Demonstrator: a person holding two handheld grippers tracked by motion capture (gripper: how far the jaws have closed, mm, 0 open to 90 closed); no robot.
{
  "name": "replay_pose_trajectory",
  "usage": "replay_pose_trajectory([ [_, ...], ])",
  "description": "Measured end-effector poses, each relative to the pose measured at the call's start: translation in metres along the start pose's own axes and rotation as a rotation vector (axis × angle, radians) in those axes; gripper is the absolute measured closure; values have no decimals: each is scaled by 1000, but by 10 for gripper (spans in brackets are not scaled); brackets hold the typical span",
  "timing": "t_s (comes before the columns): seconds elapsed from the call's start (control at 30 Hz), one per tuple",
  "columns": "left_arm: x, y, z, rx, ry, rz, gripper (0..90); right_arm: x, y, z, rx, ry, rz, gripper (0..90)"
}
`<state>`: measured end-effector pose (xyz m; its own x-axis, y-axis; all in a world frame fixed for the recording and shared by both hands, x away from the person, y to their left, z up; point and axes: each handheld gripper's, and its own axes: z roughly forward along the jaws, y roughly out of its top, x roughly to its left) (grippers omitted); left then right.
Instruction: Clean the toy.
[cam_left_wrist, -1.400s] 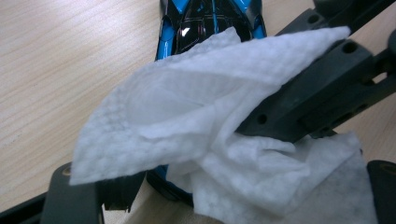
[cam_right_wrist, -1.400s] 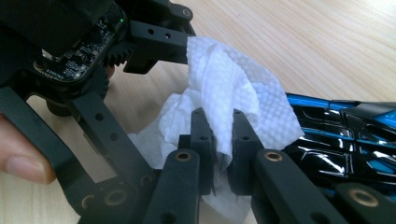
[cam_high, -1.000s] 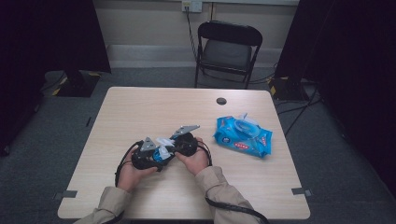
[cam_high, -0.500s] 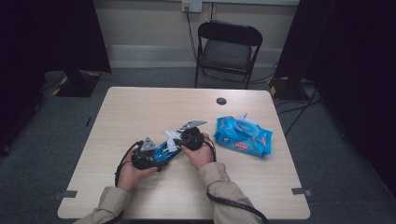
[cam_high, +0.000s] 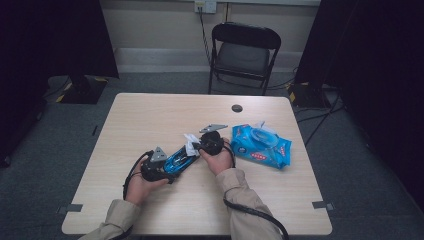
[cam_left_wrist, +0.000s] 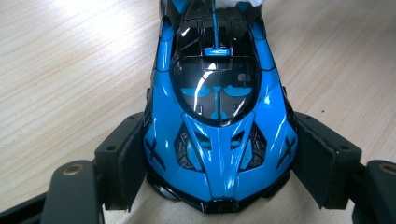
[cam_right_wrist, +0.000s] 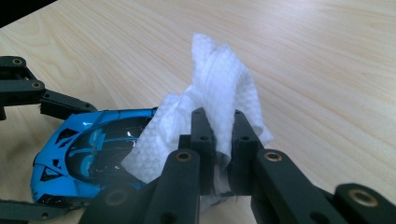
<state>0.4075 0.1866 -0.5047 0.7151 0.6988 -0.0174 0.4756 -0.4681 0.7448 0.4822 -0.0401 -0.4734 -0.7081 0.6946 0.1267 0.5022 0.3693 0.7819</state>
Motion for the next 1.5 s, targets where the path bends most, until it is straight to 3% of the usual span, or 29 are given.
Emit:
replay_pose_trajectory([
  [0.1, 0, 0, 0, 0, 0, 0, 253, -1, 1, 0, -2, -14, -7, 837],
  [0.2, 0, 0, 0, 0, 0, 0, 253, -6, 1, -2, -23, -19, 18, 837],
  [0.37, 0, 0, 0, 0, 0, 0, 252, -11, 7, -11, -40, -45, 2, 837],
  [0.47, 0, 0, 0, 0, 0, 0, 252, -11, 9, -17, -57, -27, 11, 838],
  [0.53, 0, 0, 0, 0, 0, 0, 253, -5, 10, -26, -84, 11, 16, 837],
  [0.77, 0, 0, 0, 0, 0, 0, 252, 17, 12, -32, -79, 77, -32, 836],
  [0.87, 0, 0, 0, -1, 0, 0, 252, 35, 12, -27, -63, 112, -68, 836],
  [1.1, 0, 0, 0, 0, 0, 0, 253, 58, 9, -6, -8, 138, -127, 834],
  [1.5, 1, 0, 0, 1, 9, 15, 252, 75, -1, 24, 53, 219, -164, 830],
])
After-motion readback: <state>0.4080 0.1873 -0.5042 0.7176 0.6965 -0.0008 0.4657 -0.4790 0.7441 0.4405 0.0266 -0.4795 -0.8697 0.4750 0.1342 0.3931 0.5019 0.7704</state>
